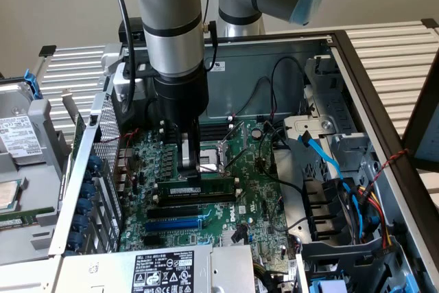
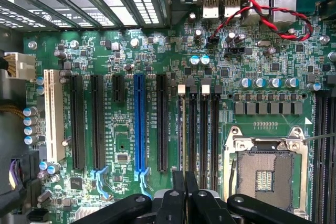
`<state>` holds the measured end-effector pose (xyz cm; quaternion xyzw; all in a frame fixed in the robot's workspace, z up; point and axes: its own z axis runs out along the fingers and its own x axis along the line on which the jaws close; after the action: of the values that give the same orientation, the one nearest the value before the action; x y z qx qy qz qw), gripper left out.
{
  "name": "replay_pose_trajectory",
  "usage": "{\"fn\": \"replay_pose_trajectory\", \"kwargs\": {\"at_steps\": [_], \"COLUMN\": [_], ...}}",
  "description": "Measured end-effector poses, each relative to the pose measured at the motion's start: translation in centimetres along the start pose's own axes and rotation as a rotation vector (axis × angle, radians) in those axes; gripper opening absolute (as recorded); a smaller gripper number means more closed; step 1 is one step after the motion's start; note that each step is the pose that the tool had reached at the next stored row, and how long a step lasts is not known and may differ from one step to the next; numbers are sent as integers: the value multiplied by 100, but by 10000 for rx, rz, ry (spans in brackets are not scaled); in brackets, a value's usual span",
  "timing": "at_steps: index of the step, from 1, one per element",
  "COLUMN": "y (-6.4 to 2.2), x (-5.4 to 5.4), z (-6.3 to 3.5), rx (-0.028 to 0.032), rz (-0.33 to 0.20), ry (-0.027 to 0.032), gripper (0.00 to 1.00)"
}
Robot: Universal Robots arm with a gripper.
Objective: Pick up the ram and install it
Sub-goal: 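Insert the ram into the slot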
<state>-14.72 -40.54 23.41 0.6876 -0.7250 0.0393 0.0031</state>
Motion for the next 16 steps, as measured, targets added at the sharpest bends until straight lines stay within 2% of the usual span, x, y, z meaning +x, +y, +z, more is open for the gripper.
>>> {"fn": "replay_pose_trajectory", "kwargs": {"at_steps": [16], "y": [1], "x": [-1], "z": [15], "rx": [-6], "rz": [2], "ry": [-50], "gripper": [12]}}
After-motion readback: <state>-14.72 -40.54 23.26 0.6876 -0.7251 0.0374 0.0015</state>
